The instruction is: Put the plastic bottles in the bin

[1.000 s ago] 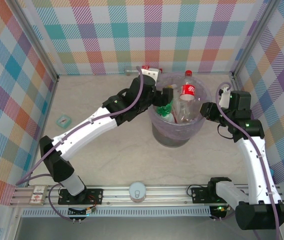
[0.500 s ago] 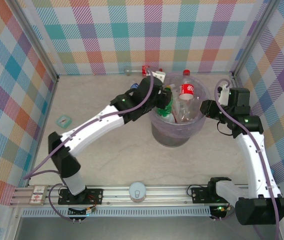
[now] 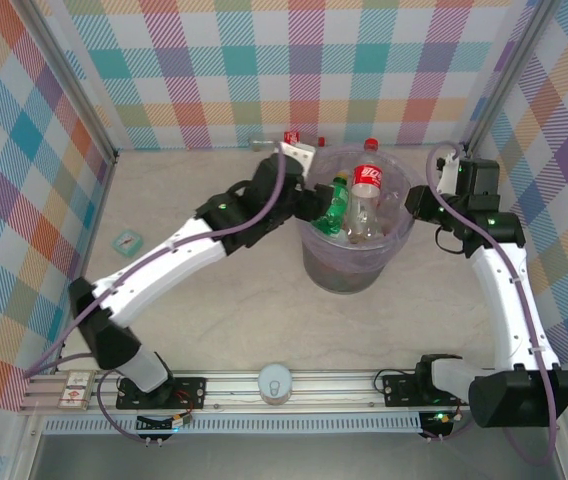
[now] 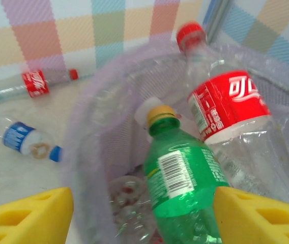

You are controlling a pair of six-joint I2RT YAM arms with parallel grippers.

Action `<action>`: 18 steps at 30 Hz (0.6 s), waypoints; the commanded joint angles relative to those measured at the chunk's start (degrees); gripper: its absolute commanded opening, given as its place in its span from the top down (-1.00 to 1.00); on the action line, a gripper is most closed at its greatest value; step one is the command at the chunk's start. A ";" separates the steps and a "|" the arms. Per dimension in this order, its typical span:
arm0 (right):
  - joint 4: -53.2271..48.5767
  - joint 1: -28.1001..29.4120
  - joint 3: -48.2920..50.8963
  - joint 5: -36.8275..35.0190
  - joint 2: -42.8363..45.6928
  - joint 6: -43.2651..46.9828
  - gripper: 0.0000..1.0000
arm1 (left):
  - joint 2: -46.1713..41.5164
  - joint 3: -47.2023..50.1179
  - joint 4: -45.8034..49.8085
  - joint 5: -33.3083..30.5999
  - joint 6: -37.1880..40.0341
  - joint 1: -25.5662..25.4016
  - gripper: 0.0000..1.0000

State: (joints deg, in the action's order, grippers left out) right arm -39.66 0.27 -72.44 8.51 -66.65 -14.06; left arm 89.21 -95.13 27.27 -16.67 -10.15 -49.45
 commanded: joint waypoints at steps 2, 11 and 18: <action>2.62 -2.08 -3.73 -1.48 -2.17 1.89 0.53 | -8.13 5.21 -4.15 -2.23 -4.01 5.00 -0.48; 3.33 -7.10 -9.06 -0.78 -6.71 3.21 0.71 | -11.93 17.58 -6.92 5.08 -15.65 18.26 -0.50; -0.12 -8.11 -12.03 3.21 -5.73 4.47 0.37 | -8.85 21.46 -10.83 11.56 -20.34 21.85 -0.66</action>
State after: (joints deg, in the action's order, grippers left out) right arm -38.74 -7.62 -81.78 8.64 -73.80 -10.98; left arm 79.94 -74.41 20.71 -9.47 -27.33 -28.27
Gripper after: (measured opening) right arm 0.292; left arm 0.817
